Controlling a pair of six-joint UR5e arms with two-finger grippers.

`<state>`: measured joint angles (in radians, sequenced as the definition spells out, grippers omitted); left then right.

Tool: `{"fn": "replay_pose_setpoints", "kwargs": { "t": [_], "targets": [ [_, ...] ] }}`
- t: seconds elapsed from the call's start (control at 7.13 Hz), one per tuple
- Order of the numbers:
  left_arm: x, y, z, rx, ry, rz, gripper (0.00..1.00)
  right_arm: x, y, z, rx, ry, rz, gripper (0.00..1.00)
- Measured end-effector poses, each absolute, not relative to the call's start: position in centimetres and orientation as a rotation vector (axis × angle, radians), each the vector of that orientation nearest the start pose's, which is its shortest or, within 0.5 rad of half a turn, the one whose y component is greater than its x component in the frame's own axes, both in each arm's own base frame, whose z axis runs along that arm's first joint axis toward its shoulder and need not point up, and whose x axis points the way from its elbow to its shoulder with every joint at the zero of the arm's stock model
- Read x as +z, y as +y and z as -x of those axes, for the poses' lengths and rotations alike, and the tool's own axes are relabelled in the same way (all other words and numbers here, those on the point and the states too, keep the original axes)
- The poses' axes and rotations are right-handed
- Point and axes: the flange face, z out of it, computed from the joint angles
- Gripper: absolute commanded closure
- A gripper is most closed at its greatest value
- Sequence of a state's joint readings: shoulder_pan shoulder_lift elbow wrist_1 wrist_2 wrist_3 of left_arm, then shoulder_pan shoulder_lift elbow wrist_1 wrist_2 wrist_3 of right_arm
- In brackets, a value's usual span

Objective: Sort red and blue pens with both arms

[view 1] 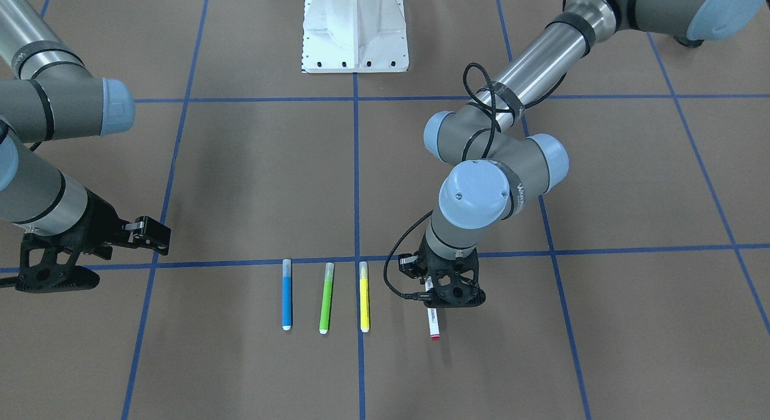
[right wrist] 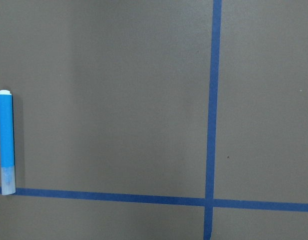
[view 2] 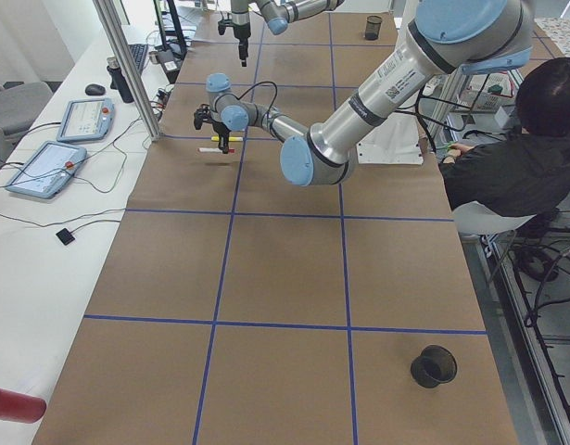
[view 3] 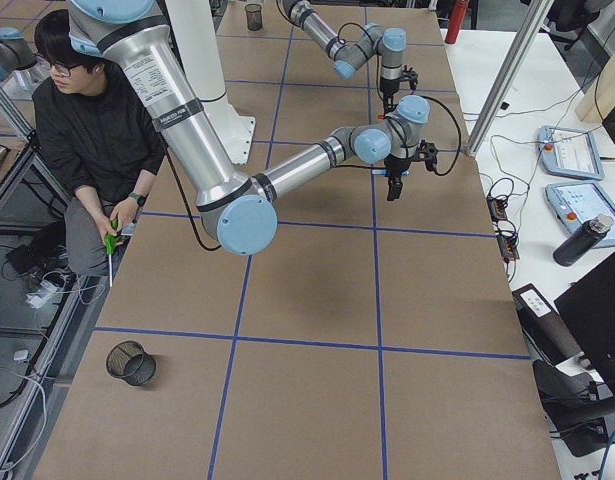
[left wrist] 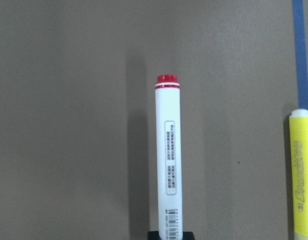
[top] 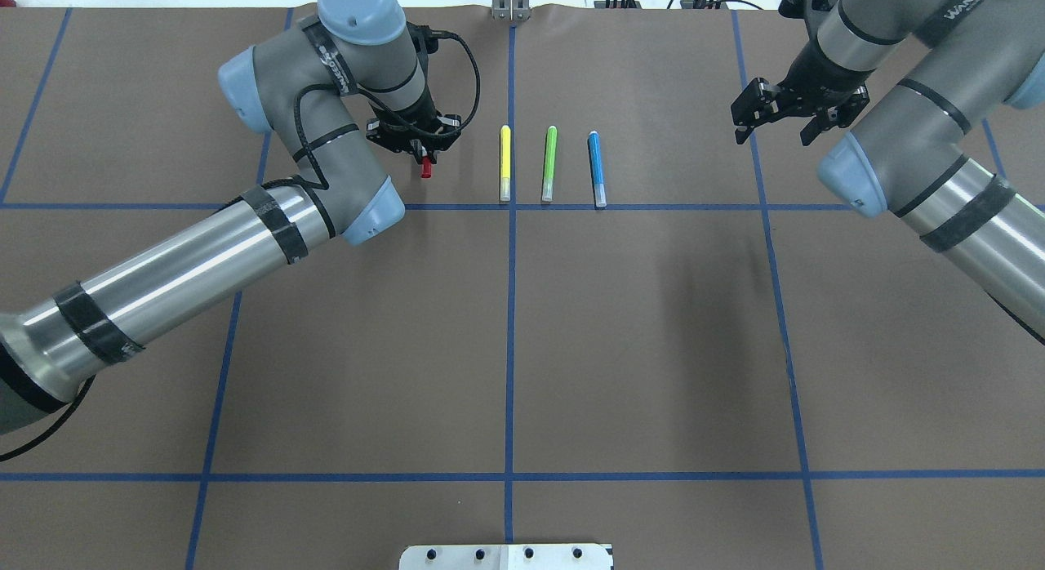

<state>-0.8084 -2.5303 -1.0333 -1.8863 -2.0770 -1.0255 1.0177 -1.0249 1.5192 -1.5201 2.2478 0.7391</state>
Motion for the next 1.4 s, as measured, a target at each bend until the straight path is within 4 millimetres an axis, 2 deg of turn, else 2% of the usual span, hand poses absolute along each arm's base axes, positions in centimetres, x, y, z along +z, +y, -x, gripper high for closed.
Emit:
{"fn": "replay_pose_setpoints", "kwargs": {
  "t": [0.28, 0.42, 0.56, 0.7, 0.98, 1.12, 1.4],
  "targets": [
    [23.4, -68.7, -47.0, -0.105, 0.863, -0.032, 1.0, 31.7, -61.9, 35.3, 0.023, -0.813, -0.05, 0.01],
    [23.7, -69.6, -44.5, -0.124, 0.874, -0.01, 1.0, 30.2, -61.8, 37.9, 0.037, -0.8, -0.054, 0.01],
    [25.1, -69.7, -41.9, -0.141, 0.886, 0.01, 1.0, 29.1, -62.2, 40.7, 0.052, -0.796, -0.051, 0.02],
    [27.0, -68.9, -39.5, -0.153, 0.896, 0.026, 1.0, 28.6, -62.7, 43.1, 0.072, -0.801, -0.056, 0.02],
    [29.9, -66.6, -35.2, -0.149, 0.909, 0.032, 1.0, 28.3, -63.5, 46.4, 0.086, -0.807, -0.071, 0.04],
    [30.6, -65.9, -33.8, -0.134, 0.904, 0.025, 1.0, 28.4, -63.4, 47.6, 0.081, -0.802, -0.07, 0.08],
    [31.5, -65.5, -32.1, -0.115, 0.894, 0.015, 1.0, 28.8, -62.9, 49.9, 0.064, -0.785, -0.062, 0.08]
  ]
}}
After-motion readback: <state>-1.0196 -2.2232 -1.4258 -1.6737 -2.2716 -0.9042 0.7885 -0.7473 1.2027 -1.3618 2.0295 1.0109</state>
